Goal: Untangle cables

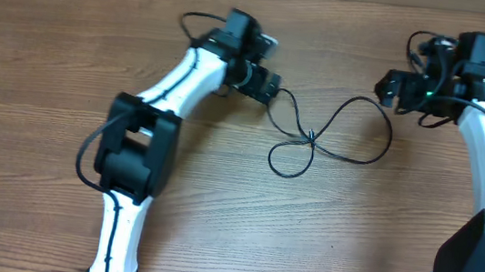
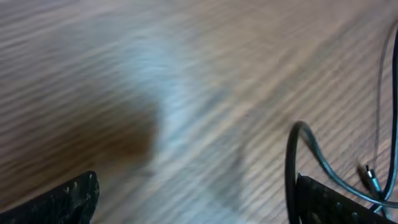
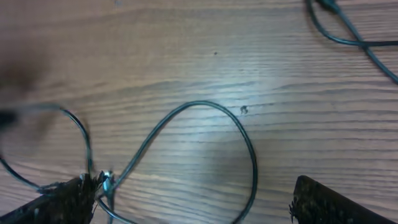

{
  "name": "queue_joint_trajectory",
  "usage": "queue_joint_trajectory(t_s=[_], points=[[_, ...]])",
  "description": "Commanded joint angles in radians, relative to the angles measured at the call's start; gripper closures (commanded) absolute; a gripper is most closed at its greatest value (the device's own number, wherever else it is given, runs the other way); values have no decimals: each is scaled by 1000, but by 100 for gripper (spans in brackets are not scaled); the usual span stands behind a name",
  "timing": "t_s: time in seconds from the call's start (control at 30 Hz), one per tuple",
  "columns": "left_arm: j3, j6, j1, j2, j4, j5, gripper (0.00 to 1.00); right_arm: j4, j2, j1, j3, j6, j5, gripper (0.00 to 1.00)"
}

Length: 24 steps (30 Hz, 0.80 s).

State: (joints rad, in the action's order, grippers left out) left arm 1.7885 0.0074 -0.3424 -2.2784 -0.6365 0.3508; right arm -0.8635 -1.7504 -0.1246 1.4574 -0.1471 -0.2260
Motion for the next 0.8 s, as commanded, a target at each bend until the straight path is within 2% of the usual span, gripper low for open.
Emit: queue_joint_trajectory(t_s=[0.0, 0.13, 0.5, 0.6, 0.67, 0.77], points=[[24, -57, 73, 7, 1, 150, 1, -1, -24, 34, -52, -18, 57, 0], [23, -56, 82, 7, 1, 127, 0, 2, -34, 54, -121, -18, 57, 0], [23, -56, 82, 7, -21, -98, 0, 89, -34, 57, -296, -18, 61, 0], [23, -56, 82, 7, -21, -116, 0, 116, -34, 57, -312, -18, 51, 0], [23, -56, 82, 7, -21, -115, 0, 136, -34, 57, -312, -18, -22, 0], [23, -56, 82, 7, -21, -115, 0, 200, -34, 57, -312, -18, 4, 0]])
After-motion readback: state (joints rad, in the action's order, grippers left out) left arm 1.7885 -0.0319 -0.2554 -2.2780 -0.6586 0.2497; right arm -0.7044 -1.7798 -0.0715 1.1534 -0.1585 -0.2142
